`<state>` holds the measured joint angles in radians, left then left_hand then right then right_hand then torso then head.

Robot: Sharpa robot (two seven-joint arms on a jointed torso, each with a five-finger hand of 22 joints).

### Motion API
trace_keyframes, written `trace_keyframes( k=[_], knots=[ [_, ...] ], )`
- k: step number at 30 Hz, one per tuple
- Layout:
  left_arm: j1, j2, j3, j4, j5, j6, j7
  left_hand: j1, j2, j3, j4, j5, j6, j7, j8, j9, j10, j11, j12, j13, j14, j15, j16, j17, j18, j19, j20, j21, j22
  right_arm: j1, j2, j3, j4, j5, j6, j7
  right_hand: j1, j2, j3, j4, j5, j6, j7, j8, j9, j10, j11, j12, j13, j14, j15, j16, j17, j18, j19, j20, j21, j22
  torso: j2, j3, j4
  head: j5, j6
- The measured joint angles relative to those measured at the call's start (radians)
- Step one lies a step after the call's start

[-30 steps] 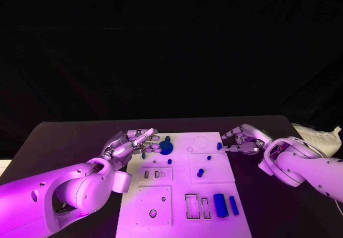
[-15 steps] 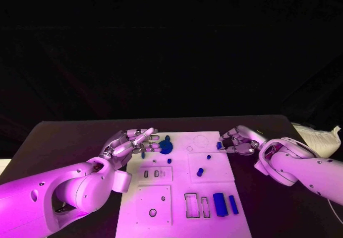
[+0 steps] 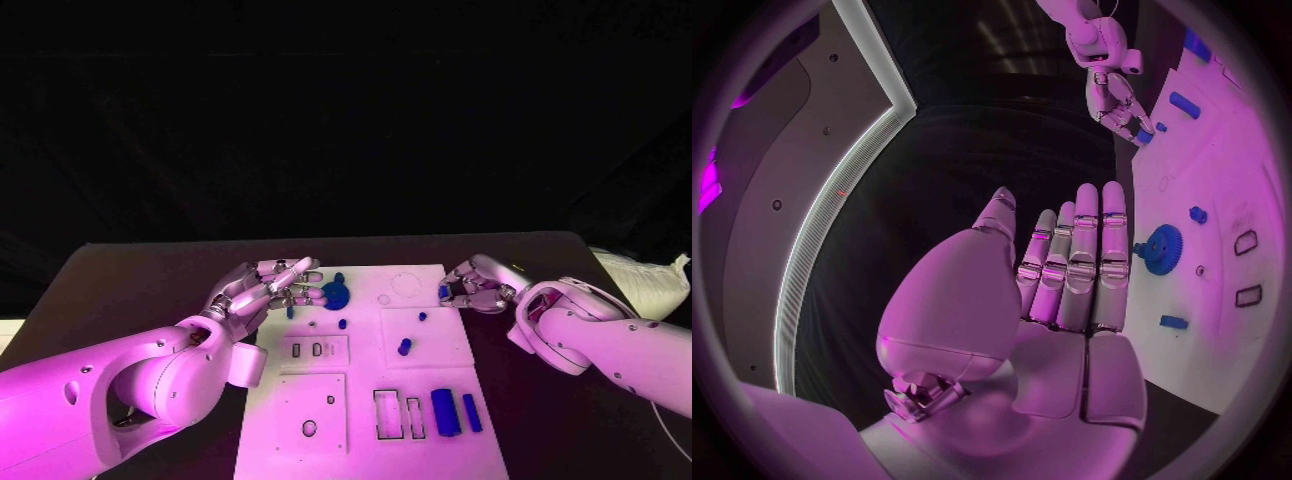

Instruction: Assemble the parts on the task board

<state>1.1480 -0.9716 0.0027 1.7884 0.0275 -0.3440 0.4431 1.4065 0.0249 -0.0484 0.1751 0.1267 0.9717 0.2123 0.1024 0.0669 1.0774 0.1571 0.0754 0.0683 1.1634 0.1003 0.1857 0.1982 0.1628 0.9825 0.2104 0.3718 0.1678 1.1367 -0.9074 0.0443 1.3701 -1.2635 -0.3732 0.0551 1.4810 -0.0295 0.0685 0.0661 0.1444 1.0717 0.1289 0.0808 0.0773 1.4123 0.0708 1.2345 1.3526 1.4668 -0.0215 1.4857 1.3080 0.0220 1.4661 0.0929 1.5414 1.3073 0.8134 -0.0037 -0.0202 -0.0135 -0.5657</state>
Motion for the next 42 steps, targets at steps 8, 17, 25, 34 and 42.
trace_keyframes(
  k=[8,17,25,34,42],
  knots=[
    [0.000,0.000,0.000,0.000,0.000,0.000,-0.001,0.000,0.000,0.000,0.000,0.000,0.000,0.000,0.000,0.000,0.000,0.000,0.000,0.000,0.000,0.000,0.000,0.000,0.000,0.000,0.000,0.000,0.000,-0.002,0.006,-0.001,-0.003,-0.003,0.000,-0.002,0.005,0.015,0.018,-0.004,0.000,0.017,-0.007,-0.001,0.000,0.000,0.000,0.004,0.070,0.000,0.000,0.001,0.000,0.000,0.000,0.000,0.004,0.000,0.000,0.0004,-0.0005,0.001,-0.001],
    [0.000,-0.001,0.000,0.000,0.000,0.000,-0.002,0.000,0.000,0.000,0.000,0.000,0.000,0.000,0.000,0.000,0.000,0.000,0.000,0.000,0.000,0.000,0.000,0.000,0.000,0.000,0.000,0.000,0.000,-0.001,0.009,0.001,-0.004,-0.004,-0.006,-0.001,-0.007,0.027,0.047,-0.014,-0.008,0.061,-0.015,0.016,0.005,-0.001,-0.001,0.031,0.070,-0.001,-0.017,0.003,0.000,0.000,0.000,-0.015,0.004,0.001,0.000,0.0004,-0.0004,0.001,-0.002],
    [0.000,-0.001,0.000,-0.001,0.000,0.000,-0.003,0.000,0.000,0.000,0.000,0.000,0.000,0.000,0.000,0.000,0.000,0.000,0.000,0.000,0.000,0.000,0.000,0.000,0.000,0.000,0.000,0.000,0.000,-0.002,0.007,0.001,0.025,0.005,-0.027,-0.001,-0.022,0.042,0.061,-0.011,0.000,0.069,-0.008,0.016,0.007,-0.003,-0.003,0.043,0.069,-0.001,-0.028,0.005,0.000,0.000,0.000,-0.022,0.008,0.001,0.000,0.0009,0.0000,0.004,-0.004],
    [0.000,-0.002,0.000,-0.013,0.001,0.000,-0.003,0.000,0.000,0.000,0.000,0.000,0.000,0.000,0.000,0.000,0.000,0.000,0.000,0.000,0.000,0.000,-0.001,0.000,0.000,0.000,0.000,0.000,0.000,0.014,0.014,0.006,0.139,0.026,-0.049,-0.028,-0.038,0.058,0.059,-0.006,0.007,0.068,-0.008,0.016,0.007,-0.004,-0.005,0.046,0.070,0.000,-0.032,0.005,0.000,0.000,0.000,-0.029,0.008,0.000,-0.003,-0.0009,0.0014,0.007,-0.007],
    [-0.001,0.001,-0.003,-0.030,0.004,0.000,-0.003,0.000,0.000,0.000,0.000,0.000,0.000,0.000,0.000,0.000,0.000,0.000,0.000,0.000,0.000,0.000,-0.005,0.001,0.000,0.000,0.000,0.000,-0.001,0.016,0.079,0.005,0.197,0.009,-0.053,-0.083,-0.041,0.061,0.059,-0.006,0.006,0.068,-0.008,0.016,0.007,-0.005,-0.005,0.046,0.070,0.000,-0.032,0.004,0.000,0.000,0.000,-0.029,0.008,0.000,-0.011,-0.0060,0.0073,0.012,-0.017]
  ],
)
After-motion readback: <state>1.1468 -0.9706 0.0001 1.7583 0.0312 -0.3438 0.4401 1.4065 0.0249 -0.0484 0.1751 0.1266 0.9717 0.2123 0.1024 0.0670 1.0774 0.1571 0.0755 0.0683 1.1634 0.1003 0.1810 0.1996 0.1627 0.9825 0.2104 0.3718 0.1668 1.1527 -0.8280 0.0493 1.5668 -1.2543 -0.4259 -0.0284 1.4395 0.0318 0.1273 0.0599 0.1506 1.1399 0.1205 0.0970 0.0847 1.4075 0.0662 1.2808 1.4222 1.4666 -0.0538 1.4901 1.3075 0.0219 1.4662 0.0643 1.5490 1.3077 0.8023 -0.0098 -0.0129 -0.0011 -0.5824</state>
